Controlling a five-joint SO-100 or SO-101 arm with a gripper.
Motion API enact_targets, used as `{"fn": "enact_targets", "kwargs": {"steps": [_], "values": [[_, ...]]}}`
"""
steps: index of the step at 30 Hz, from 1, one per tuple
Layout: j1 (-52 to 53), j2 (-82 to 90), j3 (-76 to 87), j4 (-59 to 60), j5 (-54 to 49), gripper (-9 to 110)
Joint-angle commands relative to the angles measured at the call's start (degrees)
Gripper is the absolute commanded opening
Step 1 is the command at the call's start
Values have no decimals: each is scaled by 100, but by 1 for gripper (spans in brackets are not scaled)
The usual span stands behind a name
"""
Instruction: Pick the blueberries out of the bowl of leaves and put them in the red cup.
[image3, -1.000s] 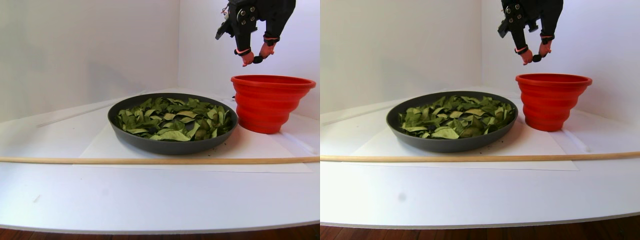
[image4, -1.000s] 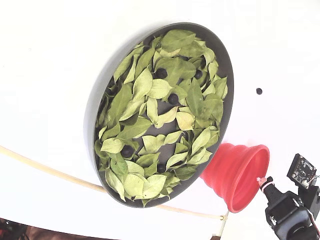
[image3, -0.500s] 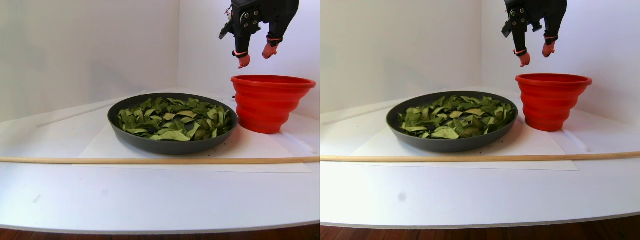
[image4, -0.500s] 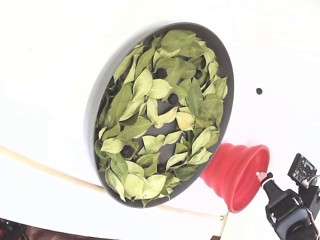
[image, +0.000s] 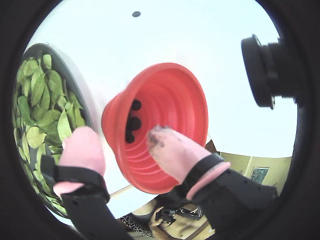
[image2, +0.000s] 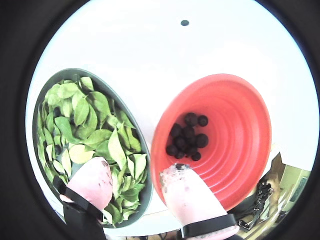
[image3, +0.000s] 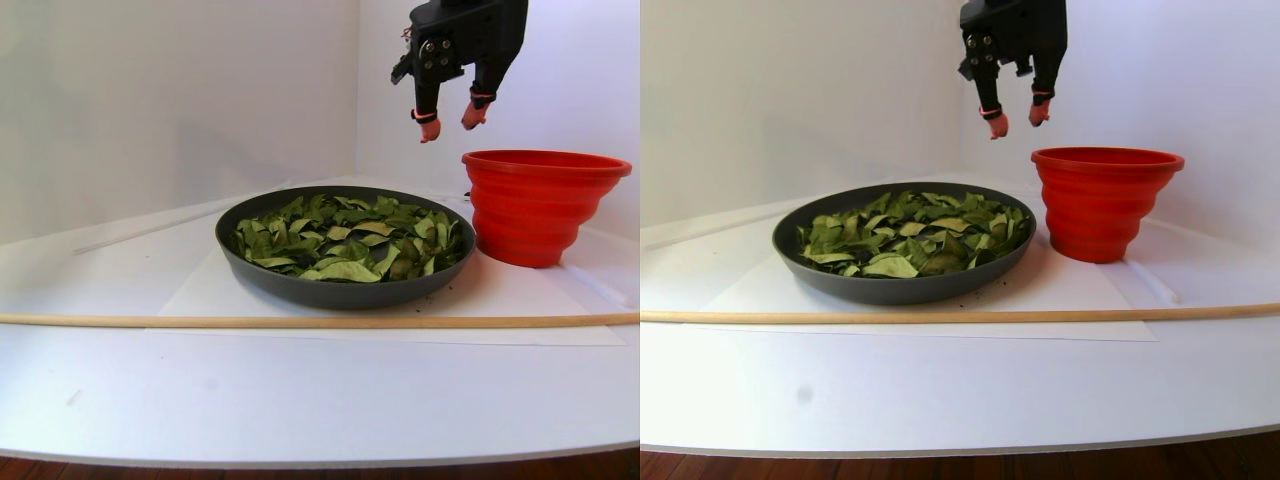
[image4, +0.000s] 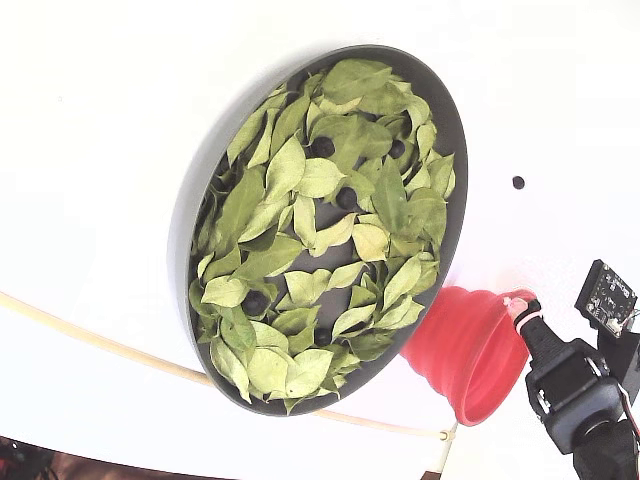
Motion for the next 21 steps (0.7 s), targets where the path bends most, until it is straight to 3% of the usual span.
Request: {"fn": "enact_targets", "kwargs": {"steps": [1,21], "values": [[-132,1011,9,-79,105,18],[-1002,1178,615,-308,360,18]]}}
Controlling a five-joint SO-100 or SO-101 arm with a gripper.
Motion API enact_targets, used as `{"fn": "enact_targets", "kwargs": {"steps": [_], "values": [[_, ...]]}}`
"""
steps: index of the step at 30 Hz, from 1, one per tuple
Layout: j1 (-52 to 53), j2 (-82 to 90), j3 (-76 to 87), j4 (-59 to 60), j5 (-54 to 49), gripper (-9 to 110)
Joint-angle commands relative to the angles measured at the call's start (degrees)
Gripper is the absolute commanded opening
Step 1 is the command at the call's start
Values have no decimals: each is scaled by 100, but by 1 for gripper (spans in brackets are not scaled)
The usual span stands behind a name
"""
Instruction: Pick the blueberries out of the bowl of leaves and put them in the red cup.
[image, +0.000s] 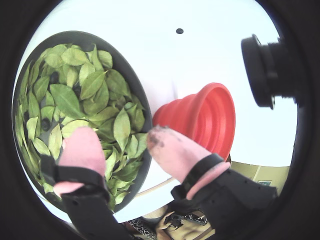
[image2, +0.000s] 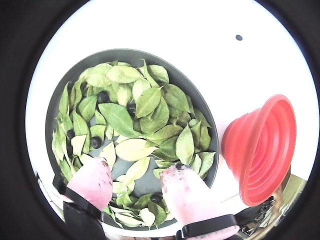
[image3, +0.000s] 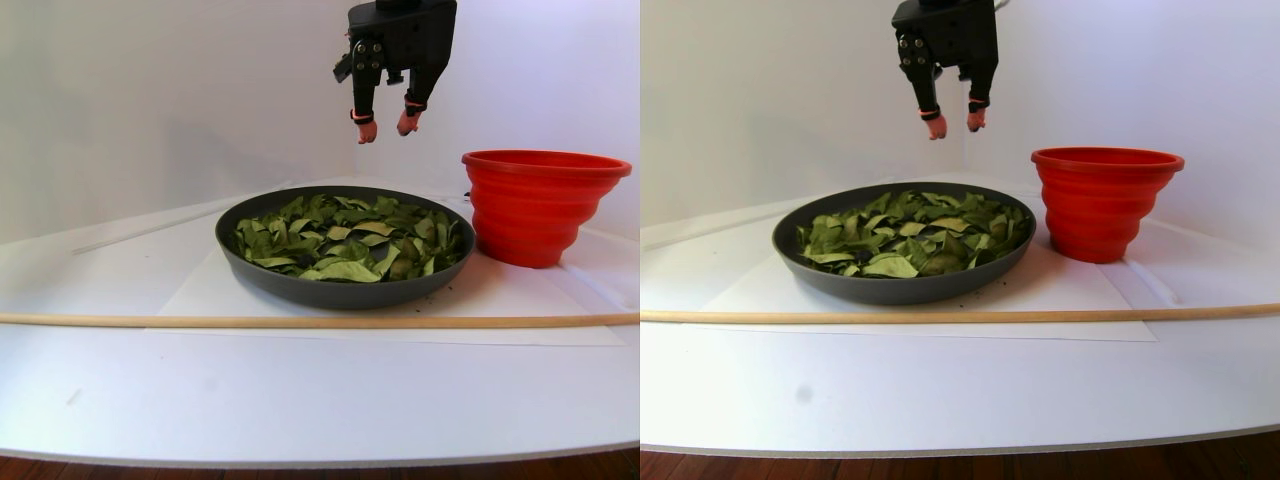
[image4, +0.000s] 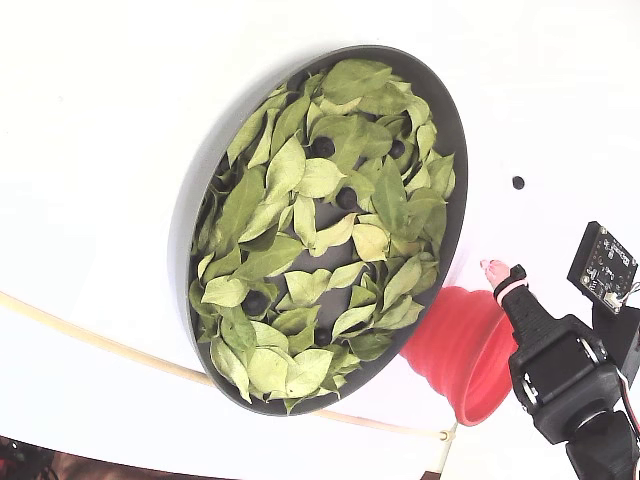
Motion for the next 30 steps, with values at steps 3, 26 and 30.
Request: {"fn": "enact_targets", "kwargs": {"steps": [3,26,30], "values": [[-123,642,26,-185,79,18],[-624,272,598,-1011,229,17],[-650,97,650,-1222,229,17]]}}
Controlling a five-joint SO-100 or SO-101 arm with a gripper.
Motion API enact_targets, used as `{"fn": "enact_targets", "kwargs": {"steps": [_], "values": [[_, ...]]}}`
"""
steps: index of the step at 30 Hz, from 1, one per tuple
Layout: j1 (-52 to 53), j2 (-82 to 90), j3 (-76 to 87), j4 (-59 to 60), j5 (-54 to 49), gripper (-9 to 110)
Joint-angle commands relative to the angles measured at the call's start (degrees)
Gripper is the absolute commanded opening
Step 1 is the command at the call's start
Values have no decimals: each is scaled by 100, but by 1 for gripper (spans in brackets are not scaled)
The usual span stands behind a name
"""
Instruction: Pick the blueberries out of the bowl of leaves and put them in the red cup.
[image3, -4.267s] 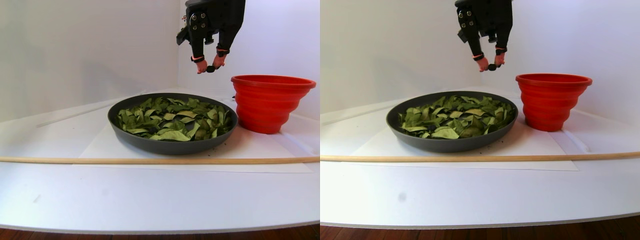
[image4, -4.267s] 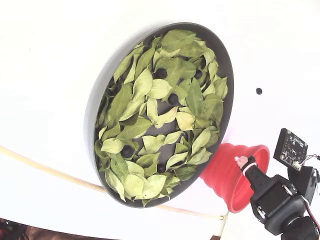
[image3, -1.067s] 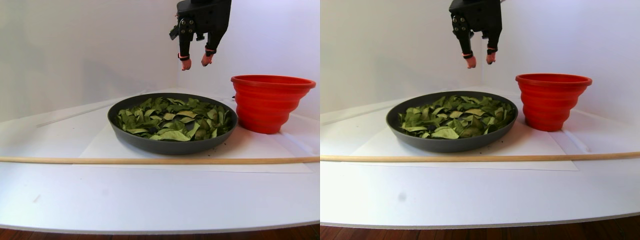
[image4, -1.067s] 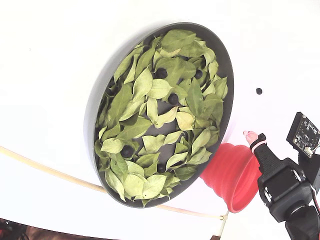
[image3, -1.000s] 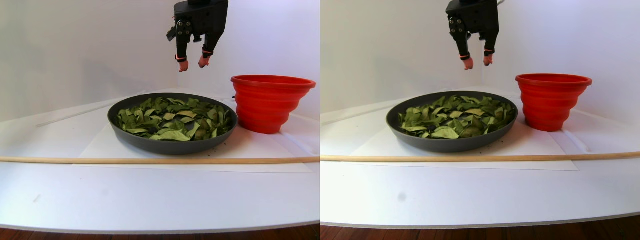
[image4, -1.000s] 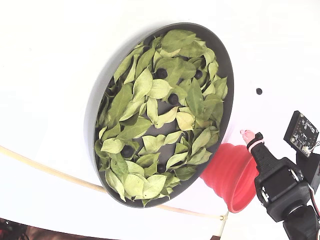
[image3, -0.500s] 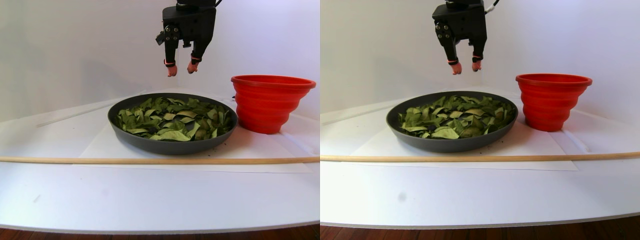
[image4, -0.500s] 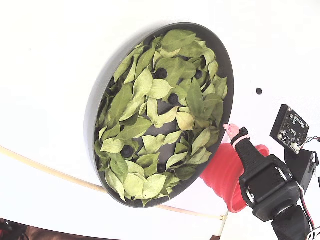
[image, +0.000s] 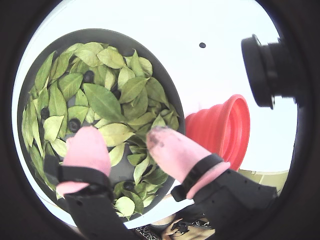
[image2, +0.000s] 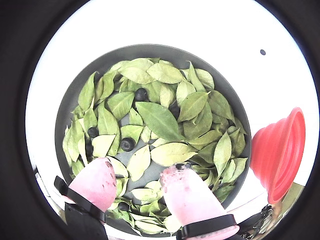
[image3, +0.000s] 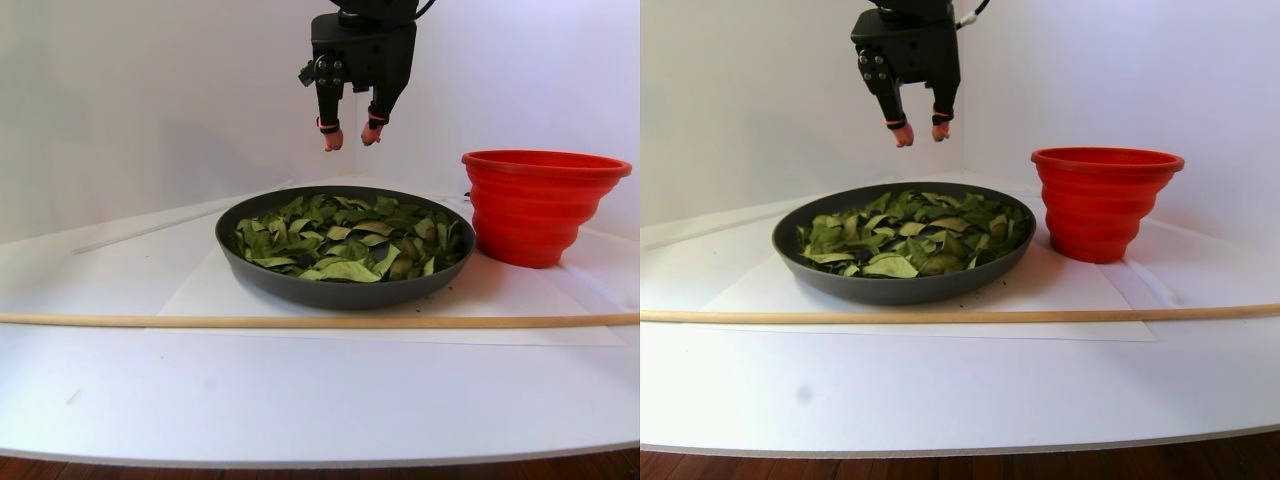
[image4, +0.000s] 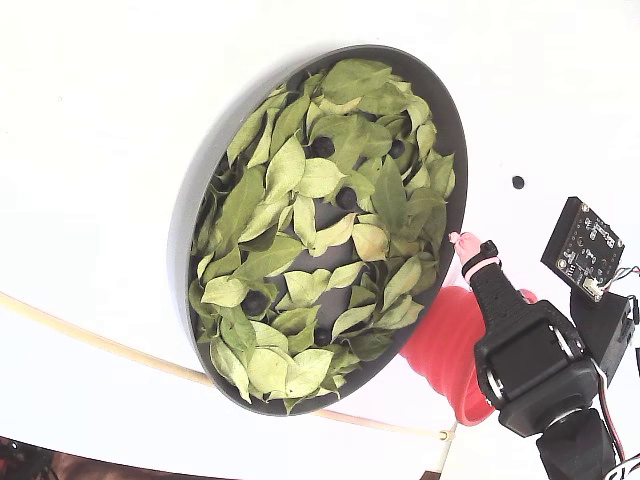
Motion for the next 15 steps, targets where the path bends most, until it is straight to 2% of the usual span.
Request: {"fn": "enact_targets", "kwargs": {"steps": [1,15], "values": [[-44,62,-44,-202,44,17],[-149,-694,176,-1055,9,16]]}}
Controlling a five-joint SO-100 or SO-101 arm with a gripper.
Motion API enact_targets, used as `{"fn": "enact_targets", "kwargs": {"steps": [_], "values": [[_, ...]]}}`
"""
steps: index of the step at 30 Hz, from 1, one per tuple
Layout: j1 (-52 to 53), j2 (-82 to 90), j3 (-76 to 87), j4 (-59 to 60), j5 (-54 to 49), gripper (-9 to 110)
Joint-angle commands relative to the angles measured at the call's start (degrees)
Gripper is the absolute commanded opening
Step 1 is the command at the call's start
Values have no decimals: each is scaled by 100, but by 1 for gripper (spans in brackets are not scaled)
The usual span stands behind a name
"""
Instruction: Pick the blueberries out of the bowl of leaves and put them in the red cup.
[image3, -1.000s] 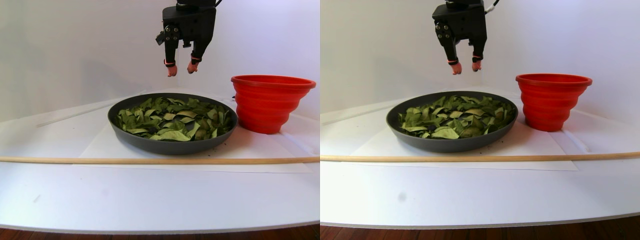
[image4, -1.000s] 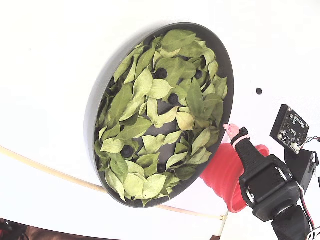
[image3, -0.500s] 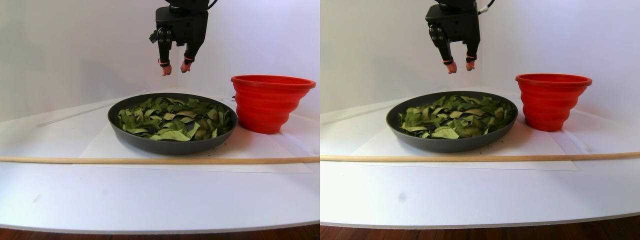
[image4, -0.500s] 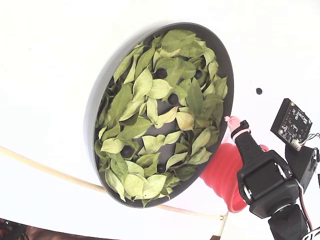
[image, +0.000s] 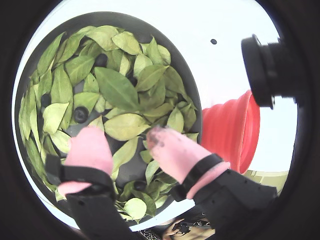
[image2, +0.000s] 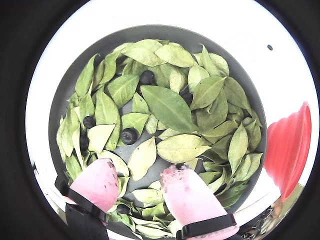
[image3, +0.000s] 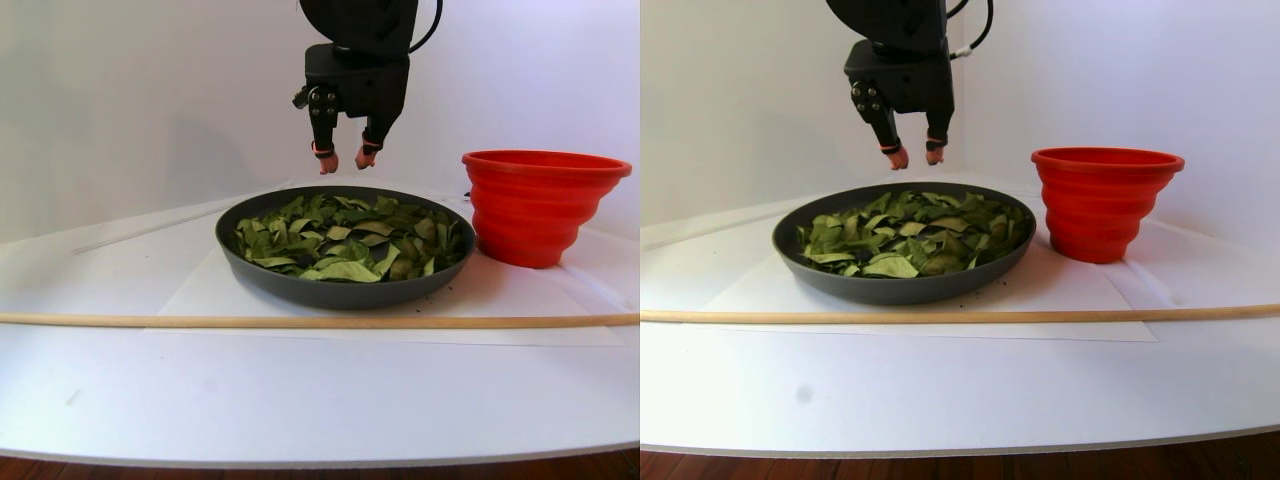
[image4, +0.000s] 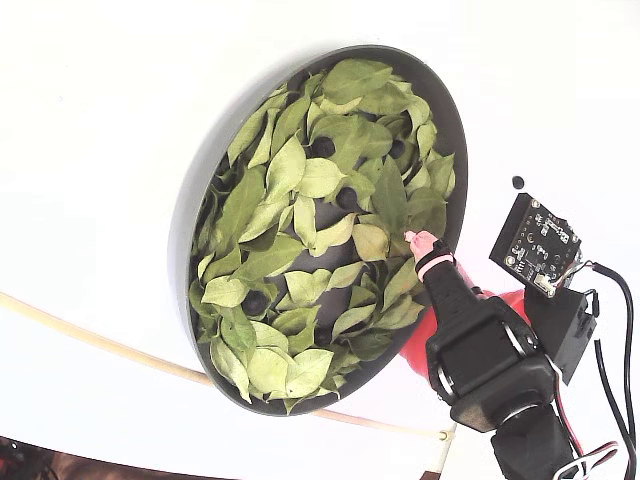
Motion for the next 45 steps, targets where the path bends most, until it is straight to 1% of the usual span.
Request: {"fn": "enact_targets", "kwargs": {"steps": [1,24,45], "values": [[-53,26,-26,-229,0,16],[-114,-1248,-202,-1292,26,16],[-264,-2030,-914,-1591,185,16]]}}
